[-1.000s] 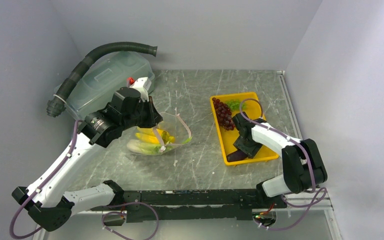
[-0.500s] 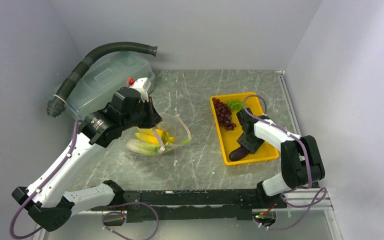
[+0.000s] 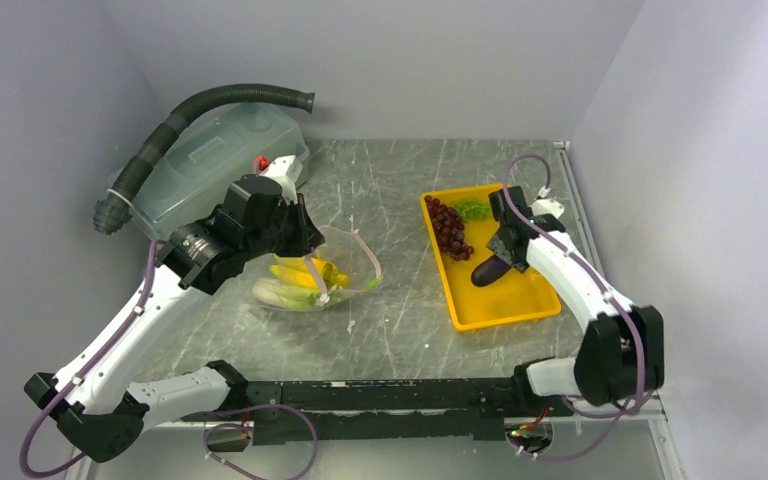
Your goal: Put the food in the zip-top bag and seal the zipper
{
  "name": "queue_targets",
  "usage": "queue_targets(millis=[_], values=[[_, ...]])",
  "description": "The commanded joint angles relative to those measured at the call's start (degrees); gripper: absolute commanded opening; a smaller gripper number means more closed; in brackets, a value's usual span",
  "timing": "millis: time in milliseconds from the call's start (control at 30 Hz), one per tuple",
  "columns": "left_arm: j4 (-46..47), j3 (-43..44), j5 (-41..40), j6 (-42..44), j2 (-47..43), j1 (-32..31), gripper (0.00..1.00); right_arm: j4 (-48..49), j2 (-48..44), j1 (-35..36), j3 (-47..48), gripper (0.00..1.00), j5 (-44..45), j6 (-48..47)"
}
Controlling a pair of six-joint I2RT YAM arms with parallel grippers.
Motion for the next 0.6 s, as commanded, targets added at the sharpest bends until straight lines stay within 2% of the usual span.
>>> queue_targets(millis=[0, 167, 367, 467, 567], values=[[0.53, 2.42, -1.17, -0.3, -0.01, 0.32, 0.0, 3.84, -8.36, -0.12, 3.02, 0.0, 1.3, -7.35], [0.77, 2.39, -0.35, -0.35, 0.24, 0.42, 0.0, 14.21, -19.84, 0.08, 1.65, 0.0, -9.08, -13.0], [0.96, 2.58, 0.52, -0.35, 0.64, 0.63, 0.0, 24.1, -26.15, 2.1, 2.55, 0.0, -22.31, -15.39], [1.05, 2.89, 0.7, -0.44, 0.76, 0.58, 0.0, 29.29, -28.05, 4.45, 2.06, 0.0, -25.54, -15.96], [1.15, 3.08, 0.89, -0.53, 0.74, 0.58, 0.0, 34.15, -29.67, 8.47, 1.29, 0.0, -25.22, -17.36]])
